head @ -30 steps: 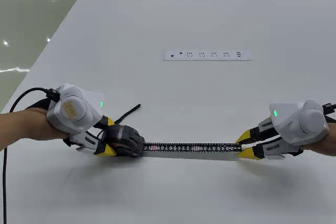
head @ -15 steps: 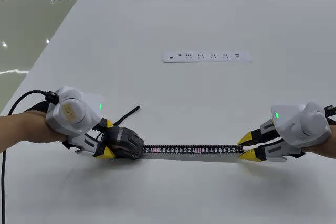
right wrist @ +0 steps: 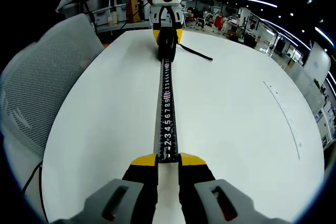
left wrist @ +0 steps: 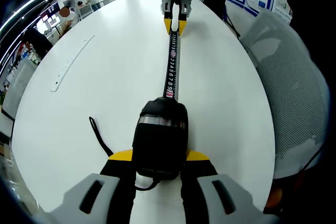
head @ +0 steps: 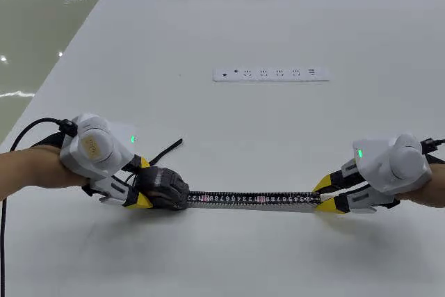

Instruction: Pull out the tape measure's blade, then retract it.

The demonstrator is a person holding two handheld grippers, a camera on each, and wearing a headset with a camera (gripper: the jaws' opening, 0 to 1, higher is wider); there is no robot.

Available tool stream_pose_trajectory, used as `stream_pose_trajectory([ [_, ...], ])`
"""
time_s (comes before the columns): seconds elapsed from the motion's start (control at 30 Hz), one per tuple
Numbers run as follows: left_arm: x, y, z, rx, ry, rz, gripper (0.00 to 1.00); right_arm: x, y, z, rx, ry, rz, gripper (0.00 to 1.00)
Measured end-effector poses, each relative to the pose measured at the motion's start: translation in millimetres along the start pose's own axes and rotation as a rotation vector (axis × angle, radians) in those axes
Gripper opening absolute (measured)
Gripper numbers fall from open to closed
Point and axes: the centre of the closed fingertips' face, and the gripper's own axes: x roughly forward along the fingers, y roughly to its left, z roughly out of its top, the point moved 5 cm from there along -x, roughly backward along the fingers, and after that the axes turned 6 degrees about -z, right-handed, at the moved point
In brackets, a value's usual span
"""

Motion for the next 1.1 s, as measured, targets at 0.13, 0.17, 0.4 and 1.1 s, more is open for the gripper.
stream_pose_trajectory([
  [0.13, 0.7, 1.9, -2.4, -0.011, -0.004, 0.002, 0.28, 2.4, -1.4, -1.8, -0.003, 0.017, 0.0, 0.14],
  [0.17, 0.4, 1.4, -1.6, -0.012, -0.004, 0.002, 0.28, 2.5, -1.9, -1.5, 0.0, 0.013, 0.0, 0.14],
  [0.4, 0.6, 0.5, 2.3, -0.012, 0.007, -0.003, 0.28, 2.9, -3.9, -2.3, 0.012, 0.022, -0.01, 0.15],
  [1.1, -3.8, 2.3, 1.4, -0.089, -0.05, -0.006, 0.47, -10.9, 0.3, -9.0, 0.136, 0.036, -0.067, 0.38],
])
